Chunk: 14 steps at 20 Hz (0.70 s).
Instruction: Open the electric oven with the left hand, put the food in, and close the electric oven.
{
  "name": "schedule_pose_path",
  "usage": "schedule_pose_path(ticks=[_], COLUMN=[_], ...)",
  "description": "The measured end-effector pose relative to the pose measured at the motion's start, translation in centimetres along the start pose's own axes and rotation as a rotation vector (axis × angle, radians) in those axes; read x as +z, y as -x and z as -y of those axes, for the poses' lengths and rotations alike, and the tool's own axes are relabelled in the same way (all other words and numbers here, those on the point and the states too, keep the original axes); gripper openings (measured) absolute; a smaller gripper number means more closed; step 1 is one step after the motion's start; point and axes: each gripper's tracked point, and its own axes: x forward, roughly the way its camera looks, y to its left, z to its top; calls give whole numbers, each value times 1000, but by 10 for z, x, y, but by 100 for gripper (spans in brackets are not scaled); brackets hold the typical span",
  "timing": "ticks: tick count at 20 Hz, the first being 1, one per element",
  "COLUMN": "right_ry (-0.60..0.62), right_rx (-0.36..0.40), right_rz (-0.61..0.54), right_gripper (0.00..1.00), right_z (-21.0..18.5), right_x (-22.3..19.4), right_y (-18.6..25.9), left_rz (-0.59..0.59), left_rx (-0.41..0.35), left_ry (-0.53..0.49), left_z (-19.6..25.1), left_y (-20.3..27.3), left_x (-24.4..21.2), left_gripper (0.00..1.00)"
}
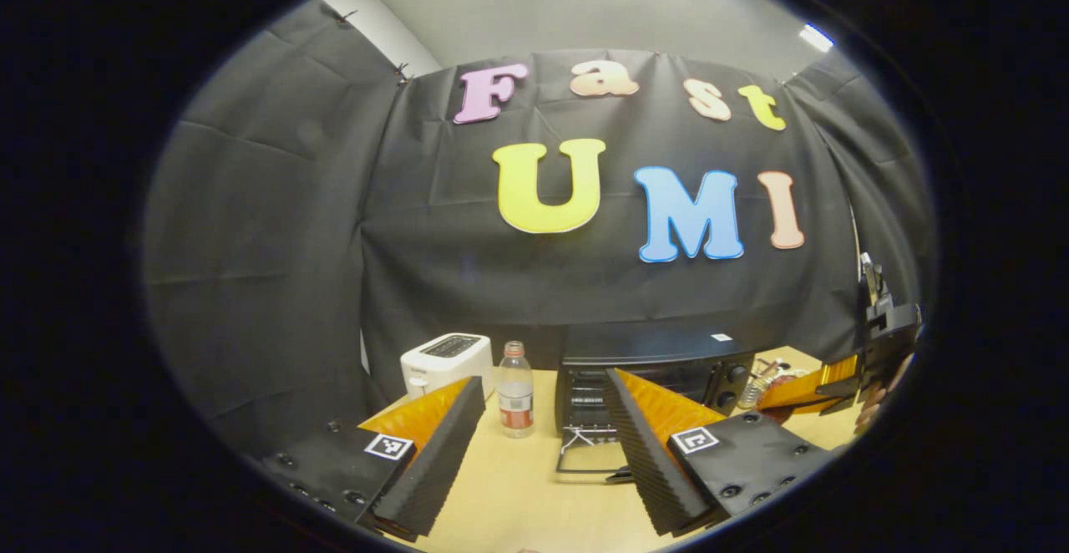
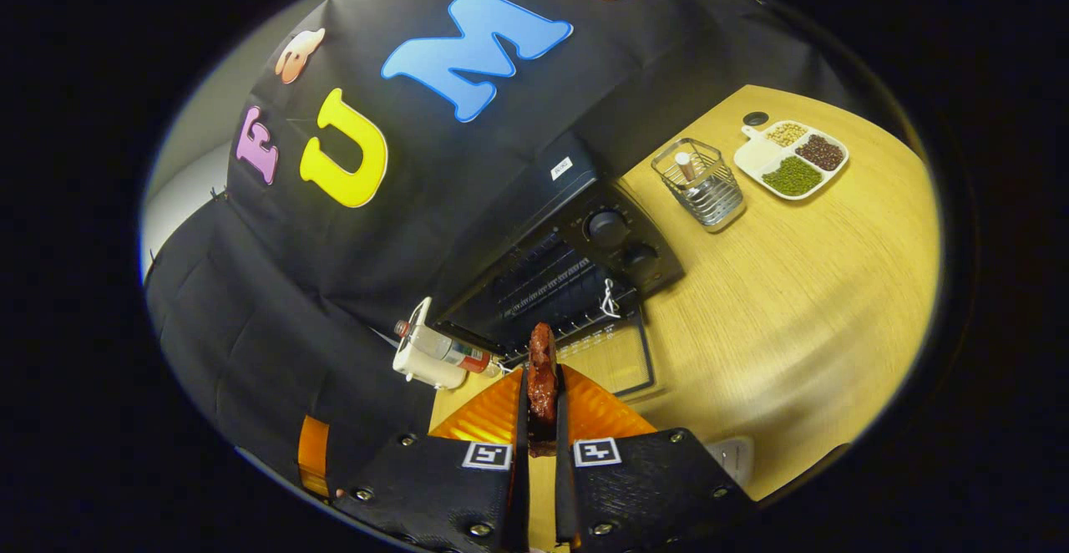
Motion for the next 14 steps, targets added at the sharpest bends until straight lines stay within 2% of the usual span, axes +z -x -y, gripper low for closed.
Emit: schedule_pose_path(ticks=[1, 2, 6, 10, 11, 12, 13, 14], right_ry=[-7, -13, -39, -45, -53, -62, -69, -74], right_rx=[8, 16, 27, 23, 30, 36, 40, 44], right_rz=[6, 11, 50, 97, 102, 106, 111, 120], right_gripper=[13, 13, 13, 13, 13, 12, 12, 12], right_z=[-5, -9, -20, -28, -32, -37, -41, -43], right_x=[3, 4, 16, 22, 21, 20, 19, 18], right_y=[-8, -18, -57, -94, -103, -109, -118, -127], left_rz=[-1, -4, -12, -31, -32, -33, -34, -37], left_rx=[9, 15, 44, 77, 85, 93, 99, 104], left_ry=[-5, -10, -32, -36, -42, -49, -55, -61], left_z=[-7, -13, -37, -58, -62, -66, -70, -74], left_y=[-3, -6, -11, -14, -14, -14, -13, -12], left_x=[0, 0, 0, -4, -4, -3, -2, -2], left_gripper=[100, 91, 100, 100, 91, 97, 91, 91])
